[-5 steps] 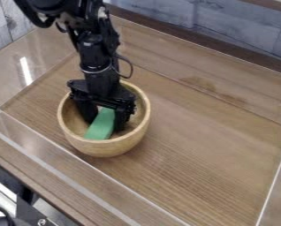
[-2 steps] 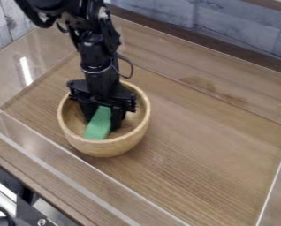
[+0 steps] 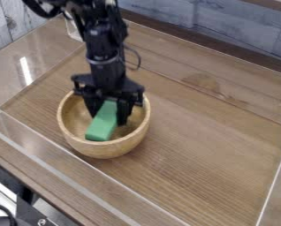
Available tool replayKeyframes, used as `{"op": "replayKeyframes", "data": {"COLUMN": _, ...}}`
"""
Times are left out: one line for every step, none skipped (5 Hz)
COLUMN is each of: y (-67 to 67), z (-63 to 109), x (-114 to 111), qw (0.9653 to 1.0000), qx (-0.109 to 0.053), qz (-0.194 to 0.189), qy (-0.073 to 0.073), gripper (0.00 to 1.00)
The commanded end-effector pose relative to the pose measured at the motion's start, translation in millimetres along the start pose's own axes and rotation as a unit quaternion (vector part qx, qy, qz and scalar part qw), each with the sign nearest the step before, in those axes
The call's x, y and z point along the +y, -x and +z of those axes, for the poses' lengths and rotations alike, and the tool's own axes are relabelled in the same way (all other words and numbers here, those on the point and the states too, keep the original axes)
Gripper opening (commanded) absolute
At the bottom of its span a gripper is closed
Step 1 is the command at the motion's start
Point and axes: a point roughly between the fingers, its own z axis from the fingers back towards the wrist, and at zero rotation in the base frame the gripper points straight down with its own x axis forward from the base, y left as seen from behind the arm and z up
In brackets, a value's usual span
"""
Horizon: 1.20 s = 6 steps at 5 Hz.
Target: Move green object from inside the wooden bowl to the table next to it
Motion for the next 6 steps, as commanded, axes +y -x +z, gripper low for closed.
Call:
{"op": "replayKeyframes", "data": {"y": -15.8, "z": 40.4, "x": -3.3, "qw": 0.9988, "qx": -0.046, "qz": -0.017, "qy": 0.006, "gripper": 0.0}}
{"op": "replayKeyframes", "data": {"y": -18.2, "z": 62.6, "x": -26.2, "qw": 0.9977, "qx": -0.054, "qz": -0.037, "qy": 0.017, "gripper": 0.0}}
{"op": "replayKeyframes", "data": {"y": -16.4, "z": 53.4, "x": -63.3, "qw": 0.9974, "qx": -0.056, "qz": -0.04, "qy": 0.024, "gripper": 0.0}}
{"op": "replayKeyframes", "data": {"y": -8.3, "z": 32.5, "x": -106.3, "qw": 0.9971, "qx": -0.049, "qz": -0.052, "qy": 0.028, "gripper": 0.0}}
{"op": "replayKeyframes", "data": {"y": 2.1, "z": 4.4, "x": -139.6, "qw": 0.9961, "qx": -0.043, "qz": -0.071, "qy": 0.03, "gripper": 0.0}}
{"op": "replayKeyframes", "data": {"y": 12.0, "z": -24.3, "x": -157.8, "qw": 0.9944, "qx": -0.044, "qz": -0.09, "qy": 0.034, "gripper": 0.0}}
